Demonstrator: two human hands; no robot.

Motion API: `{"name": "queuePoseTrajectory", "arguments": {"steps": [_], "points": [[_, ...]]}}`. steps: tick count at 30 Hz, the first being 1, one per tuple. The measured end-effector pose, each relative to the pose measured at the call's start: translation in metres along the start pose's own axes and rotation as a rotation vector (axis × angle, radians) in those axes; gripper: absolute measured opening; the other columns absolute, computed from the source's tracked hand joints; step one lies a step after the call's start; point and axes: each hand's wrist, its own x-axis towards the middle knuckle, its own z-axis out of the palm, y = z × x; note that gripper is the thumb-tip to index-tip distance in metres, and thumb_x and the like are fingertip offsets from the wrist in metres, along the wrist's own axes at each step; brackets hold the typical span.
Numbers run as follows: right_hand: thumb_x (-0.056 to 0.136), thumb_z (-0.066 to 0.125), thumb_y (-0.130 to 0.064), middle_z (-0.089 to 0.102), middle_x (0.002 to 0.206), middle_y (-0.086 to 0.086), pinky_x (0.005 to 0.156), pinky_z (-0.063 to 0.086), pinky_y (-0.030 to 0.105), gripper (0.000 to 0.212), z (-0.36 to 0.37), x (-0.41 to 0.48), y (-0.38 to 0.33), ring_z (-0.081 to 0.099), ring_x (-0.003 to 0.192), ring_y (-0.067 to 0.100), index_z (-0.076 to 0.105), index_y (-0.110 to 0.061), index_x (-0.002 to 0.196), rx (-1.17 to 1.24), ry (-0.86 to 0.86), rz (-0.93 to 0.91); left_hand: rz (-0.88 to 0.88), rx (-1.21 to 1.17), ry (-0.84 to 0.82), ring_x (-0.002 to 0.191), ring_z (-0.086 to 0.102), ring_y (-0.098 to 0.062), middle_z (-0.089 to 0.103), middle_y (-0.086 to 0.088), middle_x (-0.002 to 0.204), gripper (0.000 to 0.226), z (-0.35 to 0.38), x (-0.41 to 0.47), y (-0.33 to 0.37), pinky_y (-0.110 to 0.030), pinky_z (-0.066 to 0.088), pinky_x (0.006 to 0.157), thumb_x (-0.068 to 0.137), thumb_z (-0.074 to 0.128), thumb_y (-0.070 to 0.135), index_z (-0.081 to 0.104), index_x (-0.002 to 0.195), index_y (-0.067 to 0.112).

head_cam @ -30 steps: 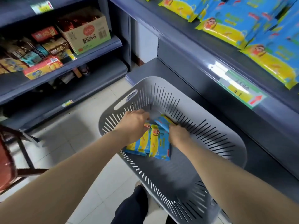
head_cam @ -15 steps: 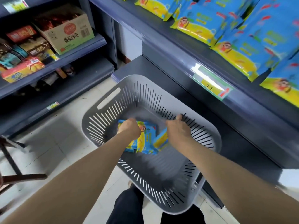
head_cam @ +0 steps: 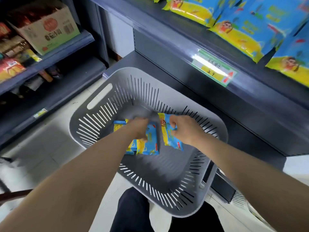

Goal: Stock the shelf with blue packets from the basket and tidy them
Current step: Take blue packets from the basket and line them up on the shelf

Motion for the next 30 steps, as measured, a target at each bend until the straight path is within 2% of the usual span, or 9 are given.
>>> {"name": "queuePoseTrajectory", "arguments": {"steps": [2,4,9,11,15,18,24,28,30], "points": [[0.081,0.047,-0.002,0.054,0.101,0.011,0.074,0.045,0.037,0.021,0.003,0.000,0.001,0.055,0.091,0.034,0.045,-0.020,0.091,0.054,0.017,-0.001,0.026,0.131,-0.022,0.126,0.035,-0.028,0.038,-0.008,0.135,0.086,0.005,0.004,0.002,-0.041,0.034,0.101,0.065,0.080,0.040,0.037,0.134,0.012],[0.083,0.044,0.000,0.046,0.106,0.011,0.070,0.041,0.036,0.029,0.002,-0.001,0.001,0.055,0.091,0.035,0.044,-0.020,0.104,0.094,0.030,0.010,0.039,0.224,-0.012,0.126,0.032,-0.028,0.034,-0.007,0.136,0.093,0.008,0.007,0.003,-0.042,0.032,0.103,0.062,0.081,0.044,0.034,0.136,0.013],[0.081,0.041,0.003,0.042,0.107,0.010,0.065,0.035,0.033,0.068,-0.016,-0.006,0.000,0.054,0.084,0.035,0.029,-0.037,0.134,-0.016,-0.018,-0.058,0.174,0.399,0.005,0.123,0.035,-0.026,0.039,-0.006,0.134,0.104,0.008,0.016,0.010,-0.041,0.033,0.095,0.056,0.083,0.041,0.027,0.141,0.023],[0.081,0.039,0.003,0.036,0.100,0.004,0.063,0.031,0.032,0.066,-0.020,-0.010,0.002,0.051,0.078,0.030,0.035,-0.038,0.133,-0.064,-0.048,-0.051,0.195,0.416,0.005,0.121,0.036,-0.029,0.040,-0.009,0.131,0.108,0.009,0.019,0.012,-0.042,0.033,0.093,0.055,0.085,0.036,0.022,0.142,0.023],[0.085,0.040,0.000,0.042,0.117,0.007,0.070,0.036,0.031,0.043,-0.032,-0.016,0.001,0.055,0.101,0.032,0.055,-0.021,0.120,-0.116,-0.057,-0.014,0.193,0.201,0.001,0.113,0.052,-0.029,0.053,-0.006,0.124,0.073,-0.004,0.014,0.010,-0.039,0.041,0.087,0.067,0.076,0.016,0.038,0.129,0.018],[0.085,0.043,-0.002,0.042,0.125,0.006,0.084,0.043,0.032,0.044,-0.052,-0.023,-0.008,0.054,0.111,0.029,0.055,-0.024,0.122,-0.117,-0.026,-0.025,0.139,0.054,-0.029,0.102,0.060,-0.028,0.062,-0.010,0.115,0.047,-0.030,-0.002,0.005,-0.036,0.049,0.082,0.073,0.070,0.006,0.053,0.116,0.008],[0.078,0.041,0.006,0.039,0.110,0.006,0.060,0.033,0.033,0.054,-0.118,-0.050,-0.033,0.054,0.080,0.031,0.051,-0.026,0.120,-0.067,0.054,-0.140,0.164,0.045,0.029,0.088,0.057,-0.026,0.059,-0.007,0.104,0.035,-0.106,-0.055,0.009,-0.027,0.039,0.065,0.068,0.075,0.012,0.058,0.098,0.011],[0.078,0.039,0.006,0.051,0.111,0.012,0.058,0.033,0.035,0.082,-0.169,-0.078,-0.031,0.054,0.088,0.033,0.017,-0.036,0.146,-0.142,0.282,-0.152,0.187,-0.018,0.122,0.081,0.045,-0.020,0.050,-0.001,0.090,0.031,-0.156,-0.097,0.027,-0.025,0.031,0.062,0.068,0.074,0.011,0.053,0.090,0.015],[0.078,0.040,0.006,0.057,0.102,0.012,0.059,0.039,0.039,0.075,-0.197,-0.097,-0.018,0.055,0.085,0.032,0.022,-0.024,0.144,-0.142,0.363,-0.075,0.195,-0.047,0.194,0.079,0.048,-0.019,0.051,0.004,0.084,0.030,-0.180,-0.122,0.043,-0.027,0.035,0.060,0.068,0.074,0.014,0.050,0.086,0.020]]}}
